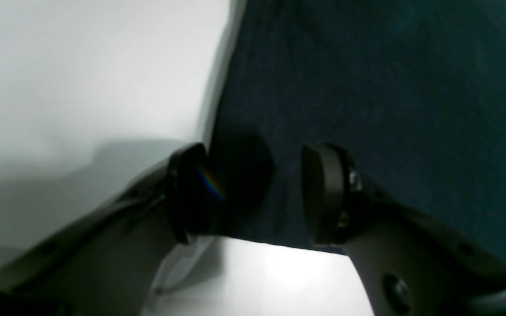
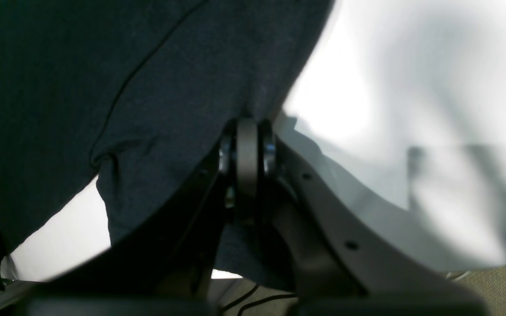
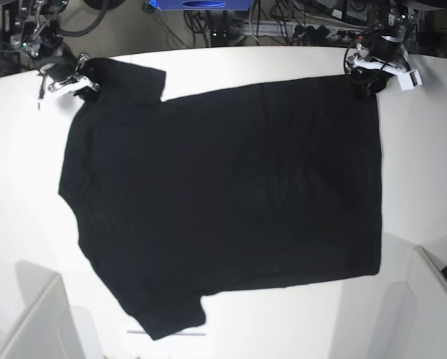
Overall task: Fold the T-shirt properly
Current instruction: 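Lift the shoulders and pull the shirt toward the robot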
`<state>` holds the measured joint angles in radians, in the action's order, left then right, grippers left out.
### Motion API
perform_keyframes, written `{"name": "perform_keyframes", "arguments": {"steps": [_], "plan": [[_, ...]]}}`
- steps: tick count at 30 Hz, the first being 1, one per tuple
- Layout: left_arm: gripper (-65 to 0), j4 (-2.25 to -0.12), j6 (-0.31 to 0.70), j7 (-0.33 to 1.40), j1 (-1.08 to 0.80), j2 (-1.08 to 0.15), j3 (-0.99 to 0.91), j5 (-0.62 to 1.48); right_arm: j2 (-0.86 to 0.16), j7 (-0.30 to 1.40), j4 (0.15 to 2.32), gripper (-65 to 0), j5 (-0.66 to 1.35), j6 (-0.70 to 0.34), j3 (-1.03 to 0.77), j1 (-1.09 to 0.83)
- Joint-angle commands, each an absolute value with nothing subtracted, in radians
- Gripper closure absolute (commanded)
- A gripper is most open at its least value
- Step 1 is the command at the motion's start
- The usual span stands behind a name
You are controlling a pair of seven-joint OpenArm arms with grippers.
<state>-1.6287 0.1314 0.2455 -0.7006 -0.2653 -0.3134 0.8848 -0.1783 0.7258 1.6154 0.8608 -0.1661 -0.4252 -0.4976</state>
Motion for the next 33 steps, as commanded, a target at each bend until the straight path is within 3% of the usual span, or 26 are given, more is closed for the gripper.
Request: {"name": "perform_keyframes", "arguments": {"steps": [1,5,10,19,33], "plan": [[-32.7,-1.624,0.116,0.311,-0.708,-0.263,-0.309,0.881,-0.182,0.768,1.613,0.0,0.823,-0.15,-0.421,-0.513],[-29.9,-1.621,0.116,0.311,-0.705,-0.263,-0.309,0.881,-0.182,0.768,1.613,0.0,0.823,-0.15,-0.421,-0.515],[0.0,-1.62,0.116,0.352,-0.676,-0.263,-0.312,0.88,-0.182,0.768,1.613,0.0,0.823,-0.15,-0.421,-0.512],[0.0,-1.692,0.116,0.404,-0.69,-0.275,-0.323,0.874,-0.18,0.763,1.685,0.0,0.829,-0.15,-0.427,-0.532],[0.0,-1.741,0.116,0.409,-0.812,-0.335,-0.527,0.874,-0.125,0.768,1.934,0.0,0.828,-0.145,-0.427,-0.682]]}}
